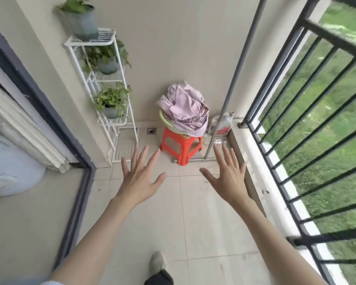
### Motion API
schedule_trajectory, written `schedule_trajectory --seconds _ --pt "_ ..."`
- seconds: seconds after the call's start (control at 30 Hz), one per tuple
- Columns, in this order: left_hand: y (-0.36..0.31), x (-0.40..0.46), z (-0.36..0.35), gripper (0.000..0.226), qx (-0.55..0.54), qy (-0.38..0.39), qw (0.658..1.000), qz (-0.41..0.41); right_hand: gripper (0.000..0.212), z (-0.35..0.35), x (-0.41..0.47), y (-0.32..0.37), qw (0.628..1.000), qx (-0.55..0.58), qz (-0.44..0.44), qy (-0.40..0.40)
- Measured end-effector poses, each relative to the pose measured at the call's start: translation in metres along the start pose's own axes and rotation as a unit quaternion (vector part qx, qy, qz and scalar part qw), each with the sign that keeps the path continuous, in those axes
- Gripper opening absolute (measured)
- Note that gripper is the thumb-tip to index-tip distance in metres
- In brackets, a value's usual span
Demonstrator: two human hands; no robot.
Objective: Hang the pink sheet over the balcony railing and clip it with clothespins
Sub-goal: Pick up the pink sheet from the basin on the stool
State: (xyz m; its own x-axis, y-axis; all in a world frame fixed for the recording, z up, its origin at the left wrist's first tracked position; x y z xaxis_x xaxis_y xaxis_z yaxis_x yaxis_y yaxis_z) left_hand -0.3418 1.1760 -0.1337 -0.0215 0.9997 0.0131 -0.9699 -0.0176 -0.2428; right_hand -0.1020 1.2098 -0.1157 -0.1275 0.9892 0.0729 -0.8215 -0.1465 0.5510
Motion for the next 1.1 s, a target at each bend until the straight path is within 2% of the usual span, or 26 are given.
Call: schedule_trajectory --seconds 0.1,0.2,0.33,0.73,0.93,1.1 --pt "0.004 0.063 0.008 0.066 0.000 -0.002 1.000 -0.023 0.078 -0.002 0.054 0.004 1.000 0.009 -0.007 -0.019" --pt "0.009 0.110 -0.006 0.067 -0.009 0.034 0.999 -0.038 0.078 -0.012 0.098 -0.006 0.999 0.006 -0.036 -0.007" --pt "0.023 0.178 -0.034 0.069 0.000 0.110 0.994 -0.020 0.078 -0.035 0.166 -0.028 0.998 0.002 -0.064 0.022" --pt "0.026 0.412 -0.071 0.067 -0.012 0.180 0.983 0.026 0.074 -0.066 0.412 -0.090 0.991 0.028 -0.109 0.074" --pt "0.041 0.482 -0.111 0.067 -0.010 0.245 0.969 0.034 0.073 -0.096 0.480 -0.113 0.985 0.026 -0.130 0.113" --pt "0.064 0.557 -0.159 0.065 0.001 0.286 0.958 0.014 0.071 -0.151 0.524 -0.144 0.974 0.034 -0.189 0.119"
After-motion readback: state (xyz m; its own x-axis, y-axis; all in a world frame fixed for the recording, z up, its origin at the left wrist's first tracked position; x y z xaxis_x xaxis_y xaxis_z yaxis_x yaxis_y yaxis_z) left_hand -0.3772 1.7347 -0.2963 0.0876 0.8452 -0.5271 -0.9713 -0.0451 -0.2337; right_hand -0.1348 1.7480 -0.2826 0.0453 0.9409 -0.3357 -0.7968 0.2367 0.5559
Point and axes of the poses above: each hand's wrist, its own x-axis towards the middle knuckle, its own z-axis out of the back of the hand, y = z × x, the point moved 2 cm from there along x, towards the middle knuckle, and after that the axes turned 8 degrees about x, right-handed, at the moved point
